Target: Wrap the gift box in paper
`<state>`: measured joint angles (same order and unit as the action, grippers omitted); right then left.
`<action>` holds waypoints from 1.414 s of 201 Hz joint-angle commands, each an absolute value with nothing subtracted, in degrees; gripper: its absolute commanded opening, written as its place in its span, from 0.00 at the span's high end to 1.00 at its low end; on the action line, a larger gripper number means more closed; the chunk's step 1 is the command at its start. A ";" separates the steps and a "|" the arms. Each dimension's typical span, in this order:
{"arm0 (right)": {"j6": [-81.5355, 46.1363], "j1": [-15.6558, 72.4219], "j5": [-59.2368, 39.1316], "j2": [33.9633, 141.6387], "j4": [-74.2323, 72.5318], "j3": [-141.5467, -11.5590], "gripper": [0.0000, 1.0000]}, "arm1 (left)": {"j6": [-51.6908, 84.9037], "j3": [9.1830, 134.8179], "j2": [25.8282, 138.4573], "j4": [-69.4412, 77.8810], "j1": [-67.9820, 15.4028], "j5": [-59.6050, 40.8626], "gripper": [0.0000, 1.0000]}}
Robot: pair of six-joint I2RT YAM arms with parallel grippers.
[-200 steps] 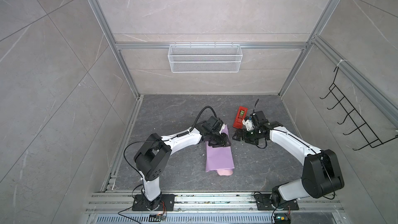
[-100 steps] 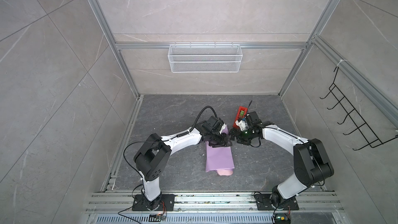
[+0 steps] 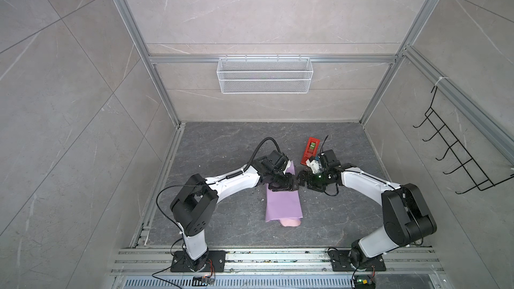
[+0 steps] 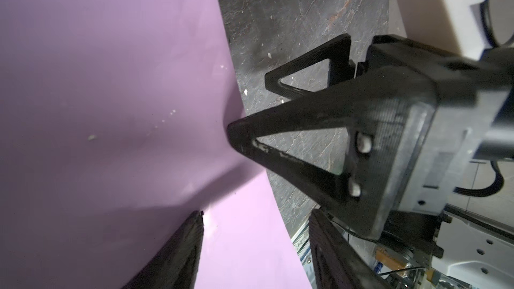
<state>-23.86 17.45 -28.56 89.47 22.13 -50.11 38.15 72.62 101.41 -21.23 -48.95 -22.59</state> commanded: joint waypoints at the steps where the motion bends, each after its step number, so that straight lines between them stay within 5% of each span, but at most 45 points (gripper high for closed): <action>1: -23.58 18.02 -24.87 89.82 26.48 -47.13 0.09 | 35.62 73.35 94.52 -24.53 -48.73 -17.31 0.36; 34: -23.68 17.96 -25.11 89.89 26.10 -47.16 0.09 | 36.26 66.12 85.77 -25.91 -42.93 -11.14 0.30; 62: -23.38 18.01 -25.22 89.96 26.27 -47.68 0.09 | 36.03 63.34 86.55 -28.42 -35.82 -16.12 0.23; 113: -22.92 18.01 -24.95 90.09 26.59 -47.97 0.09 | 33.95 63.75 92.81 -27.56 -35.51 -22.69 0.09; 284: -20.45 18.63 -23.74 86.56 31.39 -55.04 0.08 | 30.89 59.43 98.77 -29.29 -35.55 -24.08 0.14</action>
<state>-22.44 18.13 -26.22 89.01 27.46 -52.84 33.04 60.97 97.58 -25.41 -35.59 -25.65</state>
